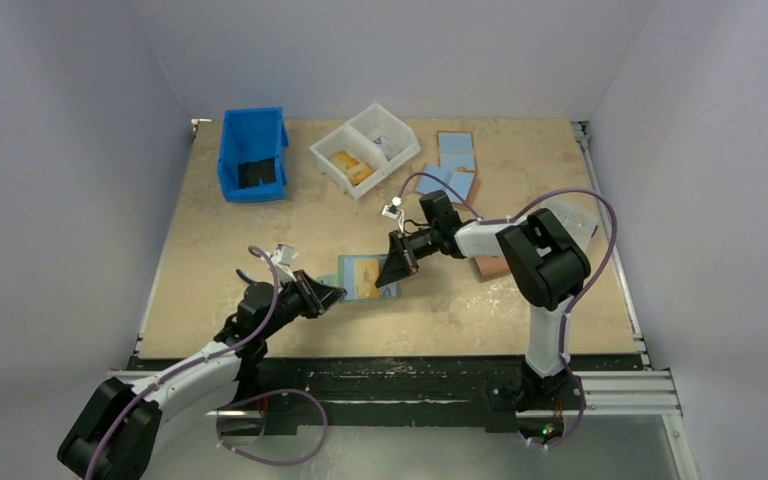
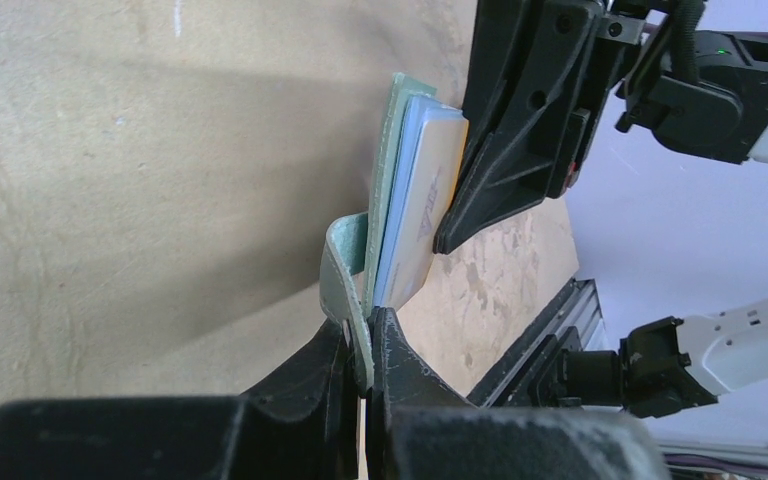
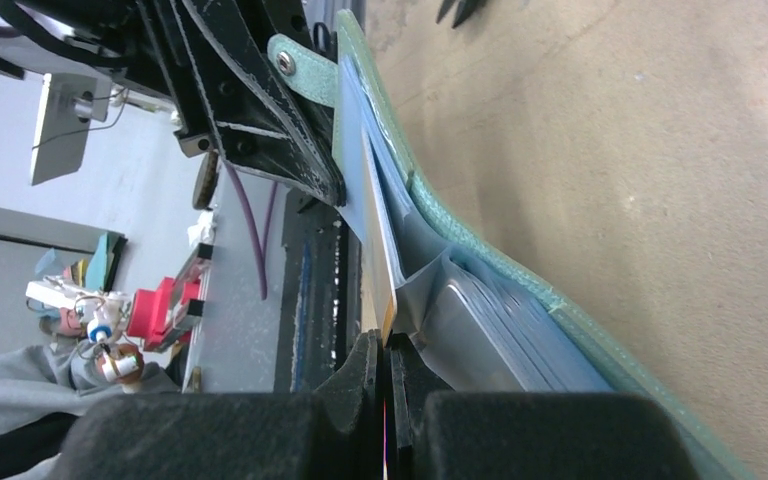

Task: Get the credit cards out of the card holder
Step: Remove the credit card from the card holder.

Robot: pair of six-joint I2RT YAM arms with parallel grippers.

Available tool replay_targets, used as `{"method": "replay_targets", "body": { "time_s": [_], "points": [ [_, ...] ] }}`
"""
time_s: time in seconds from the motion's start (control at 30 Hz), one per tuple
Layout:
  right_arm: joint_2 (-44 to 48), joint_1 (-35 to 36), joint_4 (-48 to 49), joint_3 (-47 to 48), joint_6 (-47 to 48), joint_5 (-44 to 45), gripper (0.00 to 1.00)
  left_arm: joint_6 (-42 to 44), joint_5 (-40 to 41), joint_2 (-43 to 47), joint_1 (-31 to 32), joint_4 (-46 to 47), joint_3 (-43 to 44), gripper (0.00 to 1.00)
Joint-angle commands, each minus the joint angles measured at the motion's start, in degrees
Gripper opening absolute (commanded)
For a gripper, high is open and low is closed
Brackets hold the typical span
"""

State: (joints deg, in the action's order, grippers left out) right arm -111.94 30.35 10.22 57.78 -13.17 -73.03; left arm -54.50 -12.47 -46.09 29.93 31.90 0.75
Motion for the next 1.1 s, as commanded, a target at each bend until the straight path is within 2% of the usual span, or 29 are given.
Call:
{"method": "replay_targets", "body": {
  "time_s": [0.0,0.47,0.63,0.83,1.0,1.07],
  "points": [
    [-2.04,-0.3,-5.62,2.13,4.75,2.85,0.0,-0.7,1.44,-2.25,-1.72,1.52,-4.57,0.0],
    [-5.95,-1.06,-7.39,2.77,5.35,4.83,0.0,0.06,-0.22,-7.1,-4.8,0.17,-5.06,0.0],
    [-6.26,-1.19,-7.25,2.69,5.09,4.79,0.08,0.44,-1.35,-8.73,-5.96,0.67,-5.15,0.0],
    [-6.42,-1.3,-6.81,2.69,4.49,4.31,0.12,0.62,-2.8,-10.99,-6.7,2.56,-5.15,0.0],
    [-6.44,-1.37,-6.74,2.69,4.38,4.37,0.11,0.72,-3.59,-11.99,-7.37,3.1,-5.15,0.0],
    [-6.44,-1.43,-6.83,2.69,4.31,4.59,0.07,0.83,-3.81,-12.1,-7.67,3.04,-5.15,0.0]
  ]
}}
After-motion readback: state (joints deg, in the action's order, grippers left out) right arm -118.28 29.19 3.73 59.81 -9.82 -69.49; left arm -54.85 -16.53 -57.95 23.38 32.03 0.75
